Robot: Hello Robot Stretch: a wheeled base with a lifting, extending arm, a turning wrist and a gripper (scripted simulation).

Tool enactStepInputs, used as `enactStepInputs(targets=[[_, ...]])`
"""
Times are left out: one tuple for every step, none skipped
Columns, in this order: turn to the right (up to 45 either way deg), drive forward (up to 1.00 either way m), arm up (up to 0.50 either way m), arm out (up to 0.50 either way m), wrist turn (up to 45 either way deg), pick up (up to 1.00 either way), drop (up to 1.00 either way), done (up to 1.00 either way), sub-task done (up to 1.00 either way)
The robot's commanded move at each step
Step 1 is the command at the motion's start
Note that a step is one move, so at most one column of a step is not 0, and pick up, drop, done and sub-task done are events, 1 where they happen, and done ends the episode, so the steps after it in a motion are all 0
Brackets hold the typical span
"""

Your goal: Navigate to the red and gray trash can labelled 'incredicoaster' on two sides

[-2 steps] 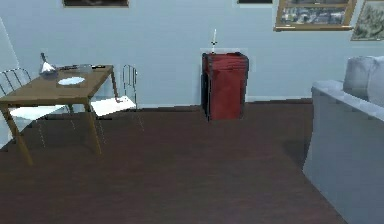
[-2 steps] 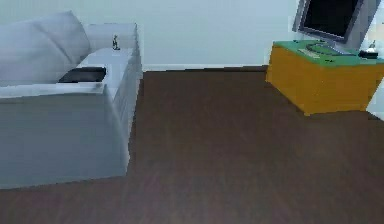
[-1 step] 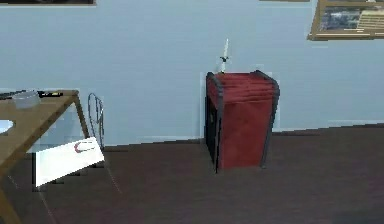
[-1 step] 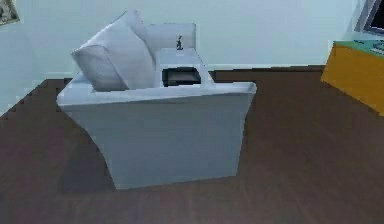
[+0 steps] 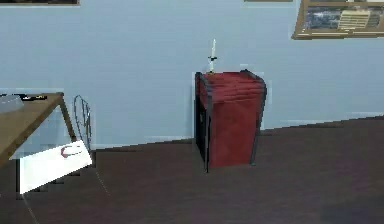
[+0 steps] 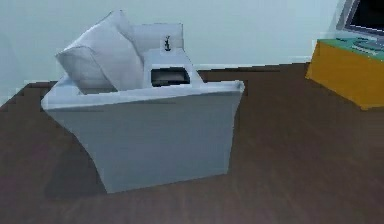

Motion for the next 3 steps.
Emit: enactStepInputs(targets=[[0.0,0.65,0.0,0.0,0.0,0.0,0.0,0.0,0.0],[15.0,0.0,0.0,0.0,0.0,0.0,0.0,0.0,0.0],[0.0,0.0,0.0,0.0,0.0,0.0,0.0,1.0,0.0]])
